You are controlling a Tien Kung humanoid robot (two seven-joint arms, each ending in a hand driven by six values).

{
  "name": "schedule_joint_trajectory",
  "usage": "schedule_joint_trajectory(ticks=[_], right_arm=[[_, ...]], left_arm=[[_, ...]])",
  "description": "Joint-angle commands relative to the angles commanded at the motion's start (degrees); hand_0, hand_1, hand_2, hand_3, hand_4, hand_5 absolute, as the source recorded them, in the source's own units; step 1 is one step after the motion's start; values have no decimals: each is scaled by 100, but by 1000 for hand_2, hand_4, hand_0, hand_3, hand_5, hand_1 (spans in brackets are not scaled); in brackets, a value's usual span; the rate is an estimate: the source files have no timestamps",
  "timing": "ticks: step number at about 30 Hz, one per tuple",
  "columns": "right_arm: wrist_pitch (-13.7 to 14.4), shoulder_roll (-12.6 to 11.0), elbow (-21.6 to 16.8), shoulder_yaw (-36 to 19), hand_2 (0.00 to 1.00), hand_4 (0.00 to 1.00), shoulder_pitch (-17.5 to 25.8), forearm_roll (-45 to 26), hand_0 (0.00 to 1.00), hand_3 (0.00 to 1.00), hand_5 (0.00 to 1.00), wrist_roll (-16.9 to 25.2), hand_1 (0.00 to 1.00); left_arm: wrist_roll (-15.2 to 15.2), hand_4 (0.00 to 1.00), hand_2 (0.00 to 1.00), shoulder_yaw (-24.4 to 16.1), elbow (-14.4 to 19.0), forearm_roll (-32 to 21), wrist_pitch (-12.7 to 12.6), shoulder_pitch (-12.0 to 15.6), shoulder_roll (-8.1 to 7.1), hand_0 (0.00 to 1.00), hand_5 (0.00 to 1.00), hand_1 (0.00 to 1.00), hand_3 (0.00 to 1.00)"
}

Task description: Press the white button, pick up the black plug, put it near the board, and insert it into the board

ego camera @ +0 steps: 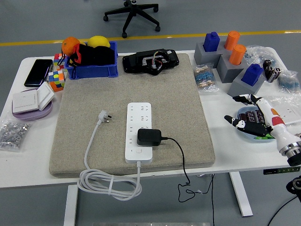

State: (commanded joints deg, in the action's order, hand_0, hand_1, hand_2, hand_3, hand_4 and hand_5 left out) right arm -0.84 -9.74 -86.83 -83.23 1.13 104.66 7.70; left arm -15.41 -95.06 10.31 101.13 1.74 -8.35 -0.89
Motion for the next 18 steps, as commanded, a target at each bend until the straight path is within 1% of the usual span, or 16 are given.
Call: schedule_joint_trajectory(ticks=[2, 3, 6, 8, 9, 18], right_arm=[[-62, -11, -4, 29, 806, 982, -4, -139, 894, 785, 587, -27, 874], [-126, -21, -1, 41, 955, 998, -15, -225, 998, 985, 988, -101, 990], [-247, -38, 21, 46, 955, 998, -45, -270, 998, 985, 988, -248, 990], [-268, -45, 35, 41, 955, 998, -67, -260, 998, 985, 988, -276, 990], [-247, -49, 41, 43, 998, 998, -80, -269, 998, 998, 998, -268, 998], [8, -85, 98, 90, 998, 998, -165, -248, 998, 998, 998, -272, 998]], left_arm=[[-1, 565, 499, 16, 0, -11, 2, -2, 2, 472, 267, 497, 584], [-3, 565, 499, 19, 0, -10, 3, -3, 2, 473, 268, 498, 585], [-10, 565, 499, 15, 0, 4, 8, -5, -5, 473, 268, 498, 585], [-14, 565, 499, 5, 0, 16, 9, -6, -13, 473, 268, 498, 585], [-16, 565, 499, 5, 0, 16, 10, -7, -16, 473, 268, 499, 585], [-18, 565, 500, 54, 0, -16, 17, -34, -39, 473, 268, 498, 585]])
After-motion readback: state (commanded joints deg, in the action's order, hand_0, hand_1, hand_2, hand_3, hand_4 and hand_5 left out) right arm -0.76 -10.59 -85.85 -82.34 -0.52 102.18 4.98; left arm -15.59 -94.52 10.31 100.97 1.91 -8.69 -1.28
